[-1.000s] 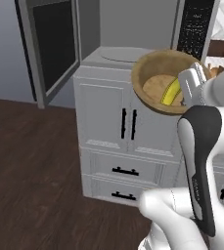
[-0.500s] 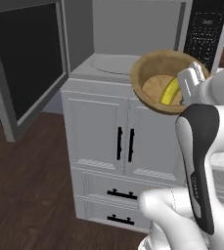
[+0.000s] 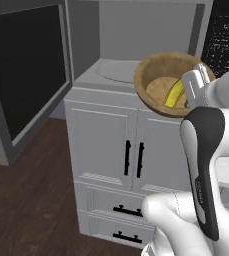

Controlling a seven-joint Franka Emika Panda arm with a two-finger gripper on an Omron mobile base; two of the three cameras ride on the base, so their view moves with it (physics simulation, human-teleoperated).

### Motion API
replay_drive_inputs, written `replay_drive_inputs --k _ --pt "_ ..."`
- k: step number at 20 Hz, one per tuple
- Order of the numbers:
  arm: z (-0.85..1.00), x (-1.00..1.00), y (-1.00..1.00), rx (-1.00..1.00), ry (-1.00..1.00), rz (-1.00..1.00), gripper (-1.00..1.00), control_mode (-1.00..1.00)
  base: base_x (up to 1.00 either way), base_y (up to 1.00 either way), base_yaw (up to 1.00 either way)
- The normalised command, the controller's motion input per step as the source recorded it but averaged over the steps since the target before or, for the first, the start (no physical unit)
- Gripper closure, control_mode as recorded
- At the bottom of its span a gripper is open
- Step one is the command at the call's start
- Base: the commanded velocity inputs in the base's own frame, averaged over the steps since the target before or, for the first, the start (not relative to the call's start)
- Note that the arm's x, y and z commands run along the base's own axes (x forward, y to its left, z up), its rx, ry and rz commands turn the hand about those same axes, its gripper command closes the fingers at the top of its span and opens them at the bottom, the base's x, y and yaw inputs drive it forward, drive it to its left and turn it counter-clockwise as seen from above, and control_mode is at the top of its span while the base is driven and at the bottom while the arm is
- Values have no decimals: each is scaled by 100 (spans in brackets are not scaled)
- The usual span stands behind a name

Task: Pick the cucumber from the sink and place it in the bowl. Then pick the bowl and place it in the microwave. Then close the microwave door and press the start button.

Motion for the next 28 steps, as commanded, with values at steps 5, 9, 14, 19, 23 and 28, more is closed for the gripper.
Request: replay_drive_inputs --k 5,9,14,19,23,28 --pt "0 0 0 0 0 0 100 100 5 27 19" --pt "0 0 0 0 0 0 100 100 16 23 19" --pt "0 0 0 0 0 0 100 100 24 39 18" --pt "0 0 0 0 0 0 100 100 59 11 8" --pt "0 0 0 0 0 0 100 100 43 -1 4" --pt "0 0 0 0 0 0 100 100 21 -28 1"
